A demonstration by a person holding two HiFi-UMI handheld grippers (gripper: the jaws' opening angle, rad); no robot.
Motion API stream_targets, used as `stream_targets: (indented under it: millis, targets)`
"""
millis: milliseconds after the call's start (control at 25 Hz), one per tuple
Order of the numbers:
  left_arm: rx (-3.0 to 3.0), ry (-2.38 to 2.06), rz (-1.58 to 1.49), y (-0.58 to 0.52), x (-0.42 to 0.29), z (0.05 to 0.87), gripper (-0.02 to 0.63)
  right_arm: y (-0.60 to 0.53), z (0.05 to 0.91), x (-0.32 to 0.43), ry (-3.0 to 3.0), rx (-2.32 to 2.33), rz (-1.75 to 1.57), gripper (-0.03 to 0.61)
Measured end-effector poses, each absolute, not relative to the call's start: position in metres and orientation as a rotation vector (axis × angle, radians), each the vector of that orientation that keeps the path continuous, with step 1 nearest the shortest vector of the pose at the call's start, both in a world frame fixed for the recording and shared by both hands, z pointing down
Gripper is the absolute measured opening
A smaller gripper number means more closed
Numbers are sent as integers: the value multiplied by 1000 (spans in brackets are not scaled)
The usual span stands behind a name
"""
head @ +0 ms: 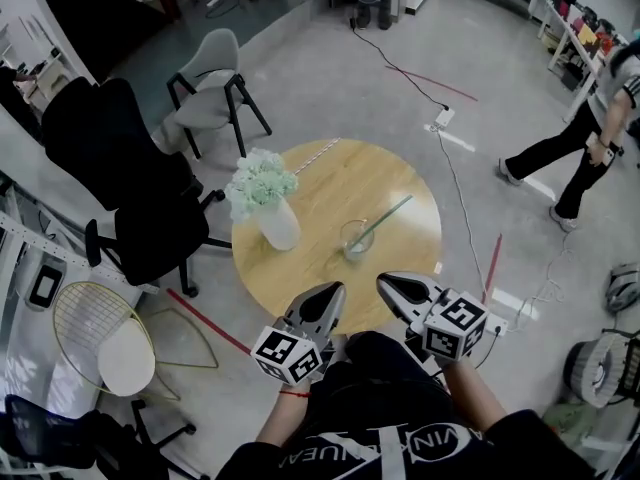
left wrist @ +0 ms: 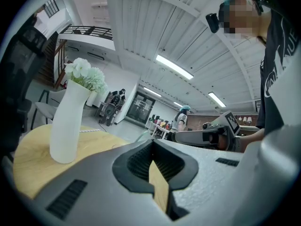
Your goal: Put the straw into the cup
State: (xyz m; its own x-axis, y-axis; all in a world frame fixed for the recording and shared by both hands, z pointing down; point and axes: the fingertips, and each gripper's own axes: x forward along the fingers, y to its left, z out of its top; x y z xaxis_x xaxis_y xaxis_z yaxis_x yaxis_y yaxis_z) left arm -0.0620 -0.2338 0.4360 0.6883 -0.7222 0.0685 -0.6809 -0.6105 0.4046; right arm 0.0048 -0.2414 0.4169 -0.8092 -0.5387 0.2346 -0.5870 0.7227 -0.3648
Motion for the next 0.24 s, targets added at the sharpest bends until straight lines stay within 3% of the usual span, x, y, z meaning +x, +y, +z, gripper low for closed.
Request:
stream_targets:
  millis: [240]
  targets:
    - [2493,-1104,-149,-222,-74,436,6,-231,415,-7,-2814,913,650,12]
